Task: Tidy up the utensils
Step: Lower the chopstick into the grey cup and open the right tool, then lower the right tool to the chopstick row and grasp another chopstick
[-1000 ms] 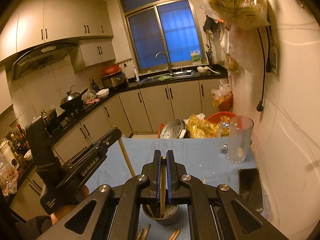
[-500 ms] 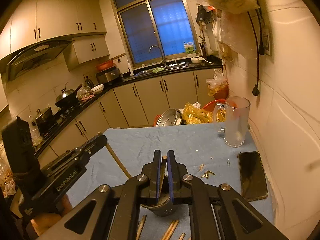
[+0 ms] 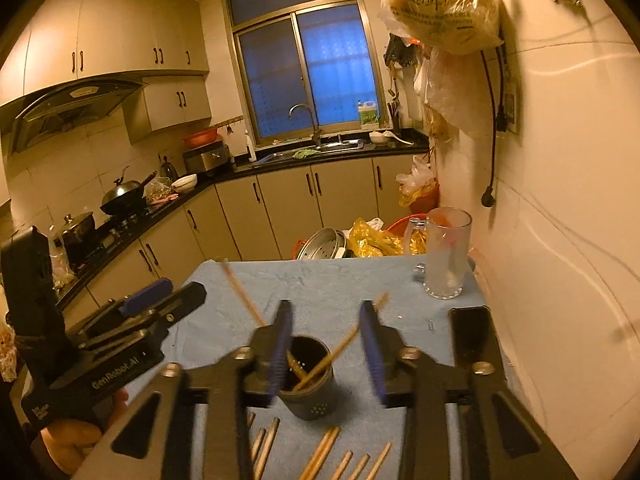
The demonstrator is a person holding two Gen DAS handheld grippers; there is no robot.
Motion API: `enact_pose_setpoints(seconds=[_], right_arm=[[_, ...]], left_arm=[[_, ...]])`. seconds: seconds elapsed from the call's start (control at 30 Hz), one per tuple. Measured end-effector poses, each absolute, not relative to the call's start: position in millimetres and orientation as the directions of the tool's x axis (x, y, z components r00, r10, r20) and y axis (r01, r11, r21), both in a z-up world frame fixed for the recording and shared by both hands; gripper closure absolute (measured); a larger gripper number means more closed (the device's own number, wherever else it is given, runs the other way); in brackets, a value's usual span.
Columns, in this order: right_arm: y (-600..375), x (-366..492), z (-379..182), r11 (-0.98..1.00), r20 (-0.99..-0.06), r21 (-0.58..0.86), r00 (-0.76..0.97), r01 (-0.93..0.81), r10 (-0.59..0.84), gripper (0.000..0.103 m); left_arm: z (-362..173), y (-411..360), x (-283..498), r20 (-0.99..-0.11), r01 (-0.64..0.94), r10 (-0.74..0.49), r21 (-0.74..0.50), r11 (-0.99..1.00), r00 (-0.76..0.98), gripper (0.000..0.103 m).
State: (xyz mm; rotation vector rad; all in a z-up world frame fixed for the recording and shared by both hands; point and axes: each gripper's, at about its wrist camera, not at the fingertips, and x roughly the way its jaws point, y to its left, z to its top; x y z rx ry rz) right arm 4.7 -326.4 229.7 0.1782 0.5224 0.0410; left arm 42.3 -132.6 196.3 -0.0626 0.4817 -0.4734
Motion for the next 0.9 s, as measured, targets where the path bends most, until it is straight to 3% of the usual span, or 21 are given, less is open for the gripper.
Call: enact_pose_setpoints(seconds=[0.07, 0.23, 0.5, 0.9], right_arm=[[-326, -7, 228, 0.985, -0.491, 0.173, 0.868, 0.009, 0.078, 0.038], [-330, -43, 215, 0.982, -0.501, 0.185, 0.862, 0.022, 0.075, 0.029], [-348, -88, 170, 0.957, -0.596, 0.280, 0.794, 0.071, 0.115, 0.028], [-382, -85, 97, 0.913, -0.747, 0.358, 0.647, 0.195, 0.155, 0.029]], left_arm=[[195, -129, 35, -0.455, 0.438, -0.462, -0.165, 0.884, 0.761, 0.024], [181, -118, 9, -0.550, 0.450, -0.455, -0.155, 0.880, 0.701, 0.022], [142, -88, -24, -0.666, 0.361, -0.427, -0.246, 0.900, 0.612, 0.022], [90, -80, -14, -0.803, 0.268, -0.339, -0.232, 0.935, 0.489, 0.022]])
